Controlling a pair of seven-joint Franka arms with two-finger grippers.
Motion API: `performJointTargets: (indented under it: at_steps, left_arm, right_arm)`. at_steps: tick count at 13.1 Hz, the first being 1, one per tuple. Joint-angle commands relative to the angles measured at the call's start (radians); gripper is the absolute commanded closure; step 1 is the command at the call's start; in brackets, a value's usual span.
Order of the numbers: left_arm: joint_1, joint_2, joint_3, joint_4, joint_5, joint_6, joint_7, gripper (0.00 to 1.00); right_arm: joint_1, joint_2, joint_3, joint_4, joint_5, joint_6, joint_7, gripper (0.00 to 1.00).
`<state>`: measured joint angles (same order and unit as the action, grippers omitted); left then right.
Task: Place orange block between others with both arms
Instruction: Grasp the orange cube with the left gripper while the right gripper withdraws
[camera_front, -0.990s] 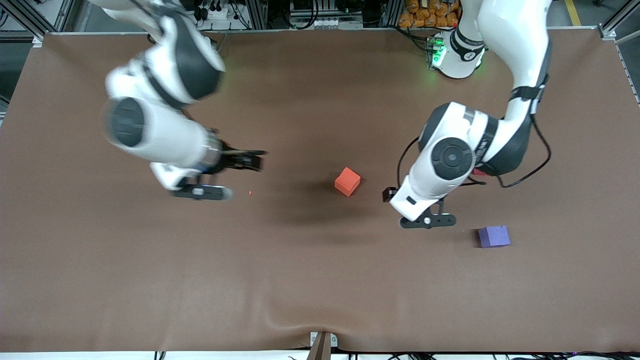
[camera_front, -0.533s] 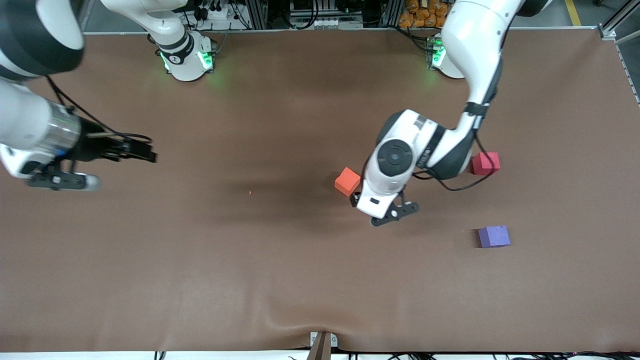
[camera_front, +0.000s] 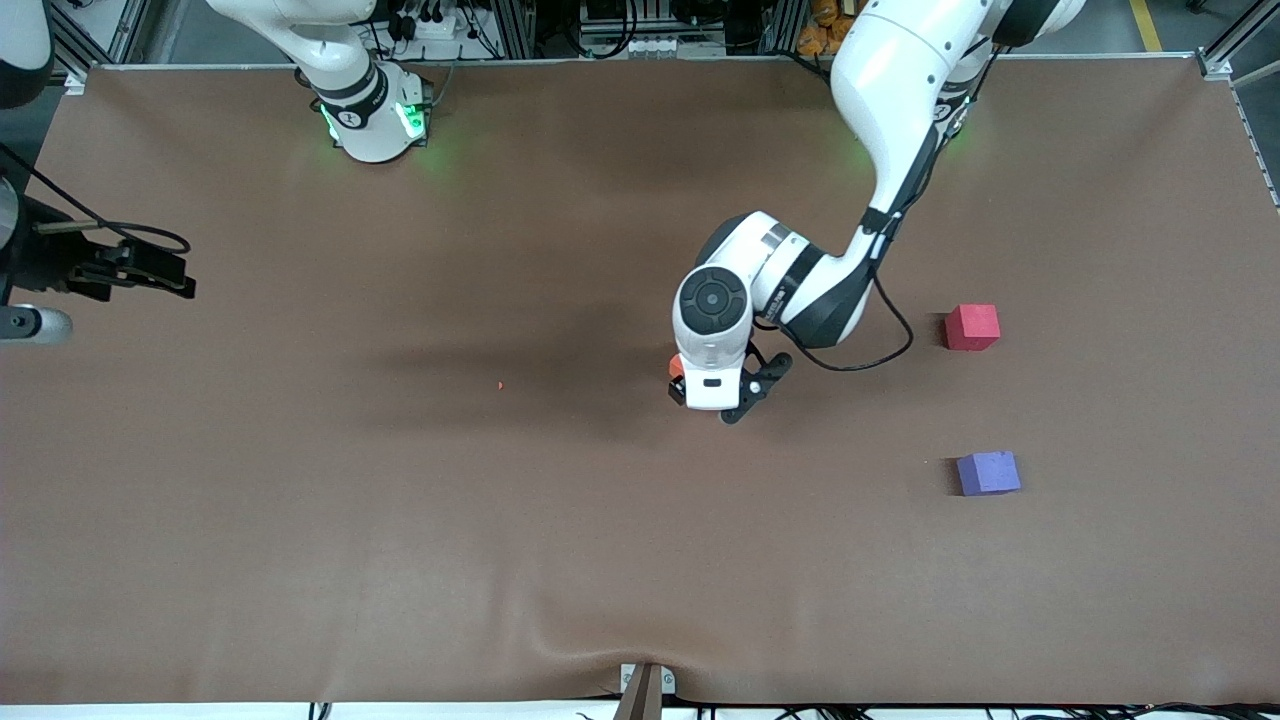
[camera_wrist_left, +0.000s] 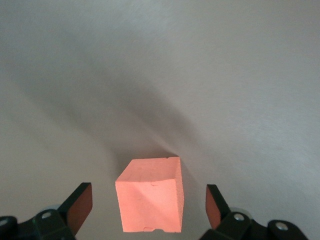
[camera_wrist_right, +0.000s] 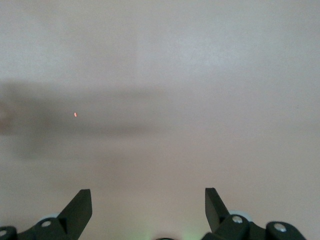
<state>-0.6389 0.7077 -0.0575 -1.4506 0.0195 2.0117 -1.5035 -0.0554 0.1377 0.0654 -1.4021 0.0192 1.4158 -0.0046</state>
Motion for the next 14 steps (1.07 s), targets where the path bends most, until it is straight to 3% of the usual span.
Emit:
performJointTargets:
  at_steps: [1, 4, 11, 12, 13, 14]
  left_arm:
    - [-0.011, 0.006, 0.012, -0.025, -0.010, 0.005, -0.069, 0.00]
    - [-0.019, 0.028, 0.010, -0.037, -0.012, 0.073, -0.121, 0.00]
    - [-0.047, 0.064, 0.010, -0.068, 0.000, 0.119, -0.132, 0.00]
    - [-0.047, 0.064, 0.010, -0.070, 0.002, 0.121, -0.129, 0.09]
    - [-0.047, 0.064, 0.010, -0.068, 0.000, 0.137, -0.124, 0.39]
    - [-0.045, 0.062, 0.010, -0.063, 0.002, 0.157, -0.121, 0.80]
  right_arm:
    - [-0.027, -0.035, 0.028, -0.032, -0.030, 0.003, -0.015, 0.00]
    - [-0.029, -0.040, 0.028, -0.029, -0.071, 0.003, -0.017, 0.00]
    - [-0.058, -0.044, 0.028, -0.032, -0.071, 0.002, -0.021, 0.00]
    - [-0.070, -0.043, 0.028, -0.032, -0.071, 0.002, -0.021, 0.00]
    - [-0.078, -0.041, 0.028, -0.032, -0.071, 0.002, -0.023, 0.00]
    - [-0.083, -0.043, 0.028, -0.032, -0.071, 0.002, -0.023, 0.00]
